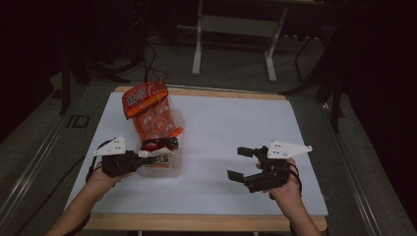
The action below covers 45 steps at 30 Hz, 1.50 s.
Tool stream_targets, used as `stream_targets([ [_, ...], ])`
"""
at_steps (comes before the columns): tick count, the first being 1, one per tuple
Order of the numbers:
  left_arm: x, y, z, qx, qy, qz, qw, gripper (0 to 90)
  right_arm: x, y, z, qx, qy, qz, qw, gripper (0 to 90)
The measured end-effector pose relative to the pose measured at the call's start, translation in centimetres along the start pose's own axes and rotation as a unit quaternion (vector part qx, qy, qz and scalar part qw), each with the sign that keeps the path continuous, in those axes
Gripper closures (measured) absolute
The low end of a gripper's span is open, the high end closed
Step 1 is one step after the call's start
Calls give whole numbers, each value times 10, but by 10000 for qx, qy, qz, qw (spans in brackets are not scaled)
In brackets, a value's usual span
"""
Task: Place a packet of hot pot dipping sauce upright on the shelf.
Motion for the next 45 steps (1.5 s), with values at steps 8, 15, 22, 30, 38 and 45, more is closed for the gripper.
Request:
stream_targets([
  [8,-5,3,7,103,128,116,9998,797,0,-2,-1,-37,9,-5,10000,152],
  [15,7,22,15,344,106,71,9993,417,-1,-1,0,-28,4,1,10000,152],
  [22,22,42,19,568,86,-32,9983,204,0,0,1,-20,-18,16,10000,152],
  [30,41,63,16,861,251,-10,9960,80,2,0,3,-30,-70,39,10000,152],
  [38,68,70,2,802,325,-125,9962,62,4,-2,2,-65,-164,113,9998,151],
  [45,82,70,-10,823,225,-62,9963,35,9,-11,2,-134,-432,186,9988,149],
])
Point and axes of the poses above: each handheld gripper's, and its own axes: z roughly backward along the jaws, y roughly out of its top, x roughly to its right, the point moved 7 cm from there along -z, roughly forward along the jaws, and after that the axes turned 14 degrees about z, right-handed, at the moved point
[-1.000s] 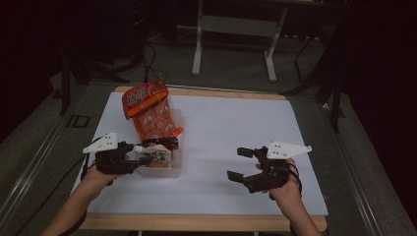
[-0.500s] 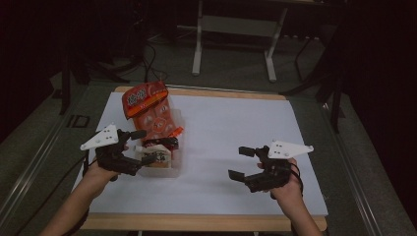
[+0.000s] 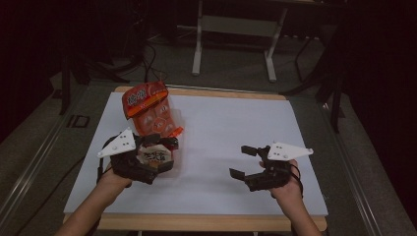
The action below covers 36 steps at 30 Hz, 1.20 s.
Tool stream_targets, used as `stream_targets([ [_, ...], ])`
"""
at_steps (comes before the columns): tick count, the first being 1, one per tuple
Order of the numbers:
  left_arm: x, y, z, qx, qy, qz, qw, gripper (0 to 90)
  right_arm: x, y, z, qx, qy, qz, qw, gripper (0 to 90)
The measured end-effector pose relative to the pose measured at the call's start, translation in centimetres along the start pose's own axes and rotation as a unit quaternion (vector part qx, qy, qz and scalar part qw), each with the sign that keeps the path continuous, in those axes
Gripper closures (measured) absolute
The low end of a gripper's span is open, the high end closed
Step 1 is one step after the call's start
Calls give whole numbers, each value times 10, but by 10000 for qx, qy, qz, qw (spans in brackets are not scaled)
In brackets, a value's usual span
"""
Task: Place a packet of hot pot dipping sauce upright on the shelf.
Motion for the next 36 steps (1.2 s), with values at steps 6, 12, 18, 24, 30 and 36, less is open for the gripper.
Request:
stream_targets([
  [6,11,-3,-7,35,-52,-46,10000,23,8,-8,3,-66,-370,49,9993,139],
  [12,20,-13,-15,-76,-167,-54,9998,23,10,-17,5,-153,-456,-29,9988,138],
  [18,27,-23,-21,-191,-274,-64,9994,24,9,-30,5,-298,-448,-106,9985,137],
  [24,32,-37,-27,-306,-322,-49,9990,23,8,-41,8,-353,-462,-205,9981,137],
  [30,35,-52,-34,-439,-381,36,9983,24,4,-56,8,-477,-453,-209,9976,137],
  [36,33,-68,-36,-545,-399,135,9976,24,1,-65,11,-492,-458,-248,9974,137],
])
Point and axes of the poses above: each handheld gripper's, and its own axes: z roughly backward along the jaws, y roughly out of its top, x roughly to its right, the point moved 7 cm from there along -z, roughly forward along the jaws, and after that the axes turned 14 degrees about z, right-handed, at the moved point
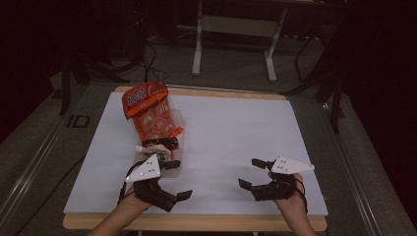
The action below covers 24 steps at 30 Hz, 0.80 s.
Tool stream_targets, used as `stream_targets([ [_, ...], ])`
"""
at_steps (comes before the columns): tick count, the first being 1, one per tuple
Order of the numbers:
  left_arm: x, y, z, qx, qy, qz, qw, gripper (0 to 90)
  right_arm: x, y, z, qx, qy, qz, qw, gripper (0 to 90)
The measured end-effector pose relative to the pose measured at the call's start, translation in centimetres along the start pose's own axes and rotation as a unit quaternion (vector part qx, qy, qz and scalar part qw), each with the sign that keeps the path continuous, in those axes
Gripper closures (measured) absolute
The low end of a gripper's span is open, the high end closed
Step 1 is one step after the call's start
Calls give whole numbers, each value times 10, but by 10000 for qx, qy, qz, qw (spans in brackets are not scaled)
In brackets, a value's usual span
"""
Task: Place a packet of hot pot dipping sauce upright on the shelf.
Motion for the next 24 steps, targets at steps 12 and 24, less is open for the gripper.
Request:
stream_targets([
  [12,-3,-27,-7,-245,77,-218,9994,25,-2,-20,-2,-215,-80,76,9997,136],
  [24,-4,-44,-10,-328,143,-223,9991,27,-3,-35,-1,-280,-124,-56,9995,130],
])
Point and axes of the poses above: each handheld gripper's, and its own axes: z roughly backward along the jaws, y roughly out of its top, x roughly to its right, the point moved 7 cm from there along -z, roughly forward along the jaws, and after that the axes turned 14 degrees about z, right-handed, at the moved point
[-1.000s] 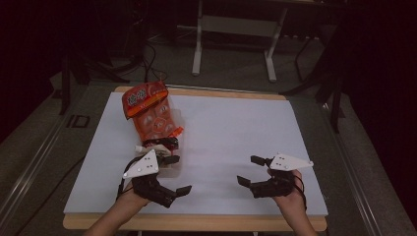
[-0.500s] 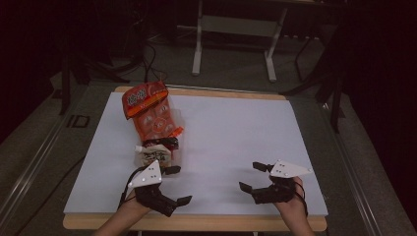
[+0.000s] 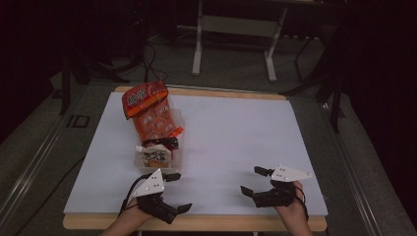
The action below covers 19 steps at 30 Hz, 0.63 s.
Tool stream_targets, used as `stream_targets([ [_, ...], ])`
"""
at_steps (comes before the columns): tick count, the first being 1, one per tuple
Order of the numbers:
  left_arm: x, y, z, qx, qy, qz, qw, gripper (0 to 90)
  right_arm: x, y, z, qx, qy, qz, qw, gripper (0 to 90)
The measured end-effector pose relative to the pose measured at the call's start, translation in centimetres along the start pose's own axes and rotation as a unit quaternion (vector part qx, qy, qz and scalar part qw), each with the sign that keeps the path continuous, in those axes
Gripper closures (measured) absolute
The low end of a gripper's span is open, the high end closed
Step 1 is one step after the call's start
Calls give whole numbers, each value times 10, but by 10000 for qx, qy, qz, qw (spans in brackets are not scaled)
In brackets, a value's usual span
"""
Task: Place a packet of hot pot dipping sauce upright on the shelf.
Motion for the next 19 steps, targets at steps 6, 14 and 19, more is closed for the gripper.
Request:
stream_targets([
  [6,1,-4,-3,-69,50,-157,9998,27,4,-13,5,-164,-127,-28,9998,133],
  [14,1,-8,-6,-147,84,-238,9996,27,6,-18,5,-180,-171,-31,9997,133],
  [19,1,-11,-8,-193,92,-228,9995,27,8,-20,5,-209,-208,-33,9996,133],
])
Point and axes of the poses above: each handheld gripper's, and its own axes: z roughly backward along the jaws, y roughly out of its top, x roughly to its right, the point moved 7 cm from there along -z, roughly forward along the jaws, and after that the axes turned 14 degrees about z, right-handed, at the moved point
